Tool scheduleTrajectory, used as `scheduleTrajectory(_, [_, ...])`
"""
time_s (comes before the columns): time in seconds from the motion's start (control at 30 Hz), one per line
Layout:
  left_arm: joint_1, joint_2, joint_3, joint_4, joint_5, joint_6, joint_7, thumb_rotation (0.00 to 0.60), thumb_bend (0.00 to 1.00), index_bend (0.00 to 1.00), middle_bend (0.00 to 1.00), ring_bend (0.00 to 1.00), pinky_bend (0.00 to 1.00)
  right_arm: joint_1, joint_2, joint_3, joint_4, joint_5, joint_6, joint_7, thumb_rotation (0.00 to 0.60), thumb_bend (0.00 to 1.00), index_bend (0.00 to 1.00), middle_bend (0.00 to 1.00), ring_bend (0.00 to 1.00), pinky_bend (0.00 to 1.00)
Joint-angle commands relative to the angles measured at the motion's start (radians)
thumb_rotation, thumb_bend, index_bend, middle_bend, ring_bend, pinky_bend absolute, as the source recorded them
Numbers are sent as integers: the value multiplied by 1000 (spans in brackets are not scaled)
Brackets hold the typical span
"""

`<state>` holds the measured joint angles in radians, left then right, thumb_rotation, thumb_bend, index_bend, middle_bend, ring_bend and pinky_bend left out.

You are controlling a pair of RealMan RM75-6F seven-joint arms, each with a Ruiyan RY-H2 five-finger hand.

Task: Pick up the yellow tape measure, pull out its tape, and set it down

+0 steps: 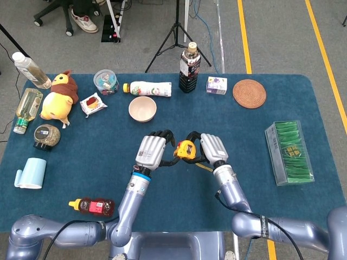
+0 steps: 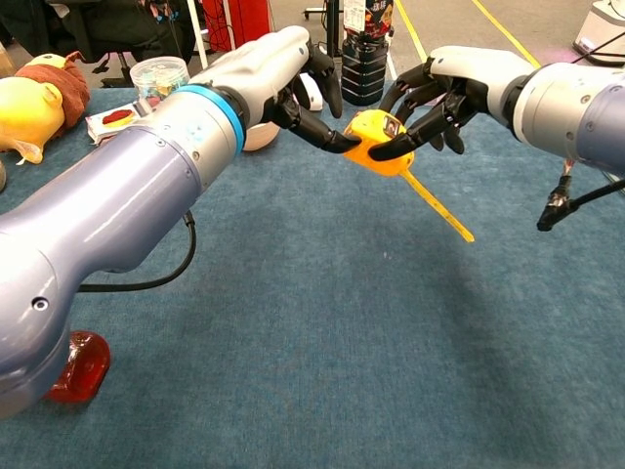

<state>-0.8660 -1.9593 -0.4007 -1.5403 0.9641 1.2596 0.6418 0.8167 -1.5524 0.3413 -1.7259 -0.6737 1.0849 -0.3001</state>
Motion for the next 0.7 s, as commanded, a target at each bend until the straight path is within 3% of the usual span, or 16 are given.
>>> scheduleTrajectory(0.03, [-1,1,1,0,-3,-1,1,504,294,476,320,316,332,-1,2,1,1,2,-1,2,525,316,673,646,728,743])
scheduleTrajectory(0.47, [-11,-7,0,16,-15,-3,-3,503,298,476,320,316,333,-1,8,2,-4,-4,-15,13,524,315,673,646,731,749])
scheduleTrajectory(0.7, [-14,-6,2,17,-13,-4,-7,502,411,476,321,317,333,-2,11,-1,-7,-11,-12,13,524,315,673,645,734,752])
